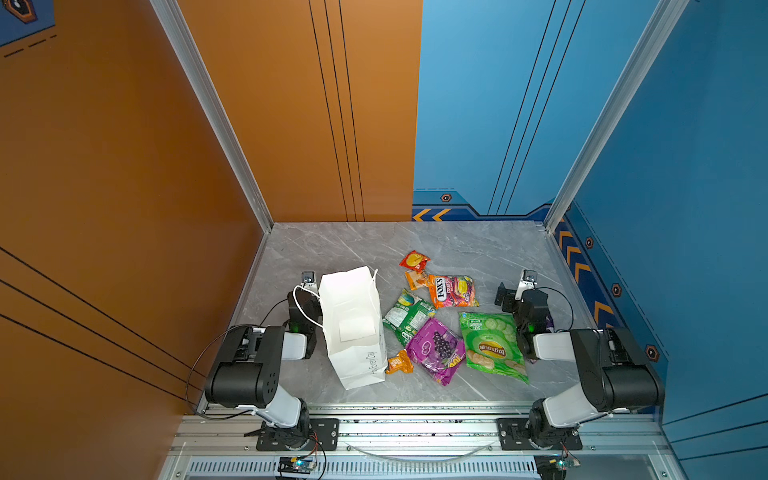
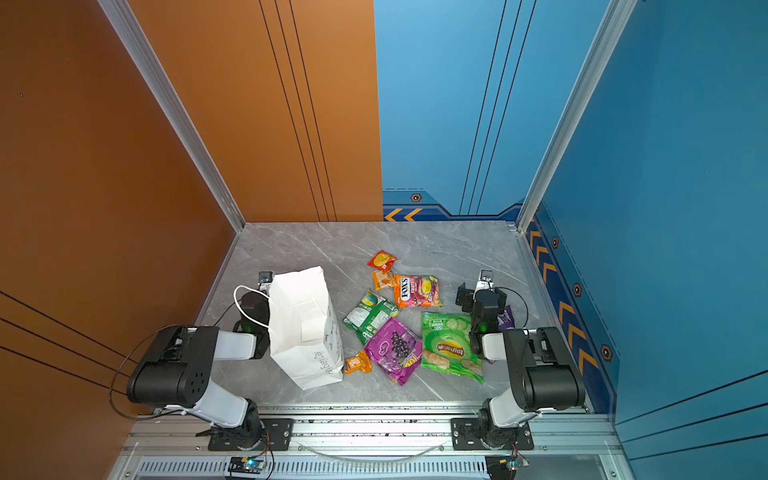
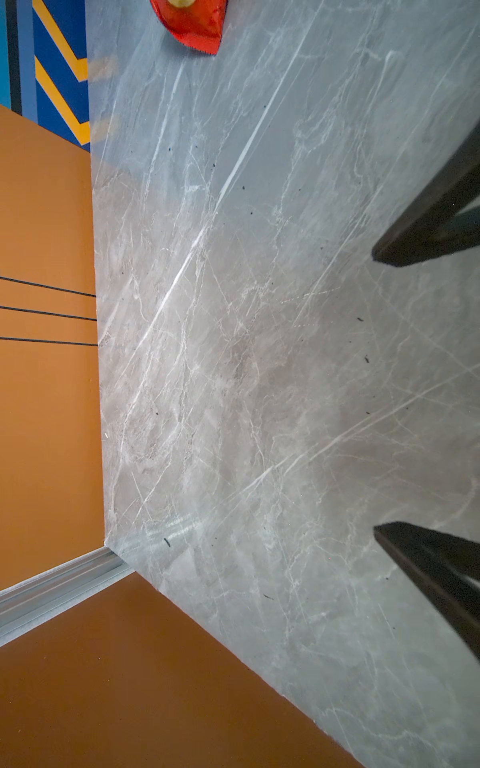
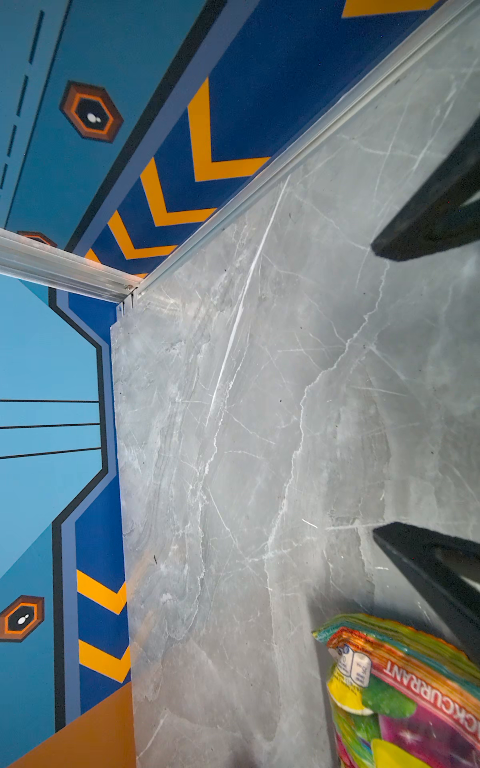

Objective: Place the snacks into the paper bag

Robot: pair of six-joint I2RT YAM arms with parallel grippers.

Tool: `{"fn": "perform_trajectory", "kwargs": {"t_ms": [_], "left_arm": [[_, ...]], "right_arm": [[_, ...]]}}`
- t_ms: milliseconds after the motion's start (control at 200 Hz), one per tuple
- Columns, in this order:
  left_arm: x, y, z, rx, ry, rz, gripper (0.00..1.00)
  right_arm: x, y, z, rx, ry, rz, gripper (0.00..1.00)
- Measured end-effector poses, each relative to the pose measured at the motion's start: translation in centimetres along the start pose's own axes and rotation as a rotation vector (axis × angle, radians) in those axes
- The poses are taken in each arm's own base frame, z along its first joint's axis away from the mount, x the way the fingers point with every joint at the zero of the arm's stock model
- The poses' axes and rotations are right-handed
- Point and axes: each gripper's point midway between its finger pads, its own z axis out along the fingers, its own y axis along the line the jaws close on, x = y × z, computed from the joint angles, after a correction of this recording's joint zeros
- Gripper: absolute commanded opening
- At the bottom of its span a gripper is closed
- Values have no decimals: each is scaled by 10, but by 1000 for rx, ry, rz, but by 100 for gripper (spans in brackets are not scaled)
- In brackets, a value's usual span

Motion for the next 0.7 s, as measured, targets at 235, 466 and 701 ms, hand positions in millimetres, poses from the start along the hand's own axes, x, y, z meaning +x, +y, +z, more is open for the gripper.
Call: {"fn": "perform_trajectory", "kwargs": {"t_ms": [235,466,701], "left_arm": [[-40,21,-28,-108,-72,-62,98],[-61,56,-58,-304,-46,-295,98],[-91,86,-111,-444,-27,-607,98]], "right_arm": [[-7,3,-8,0,-1,-9,100],[-65,12,-37,-34,-101,7,100],[-121,6,-60,-43,-122,214,100]]}}
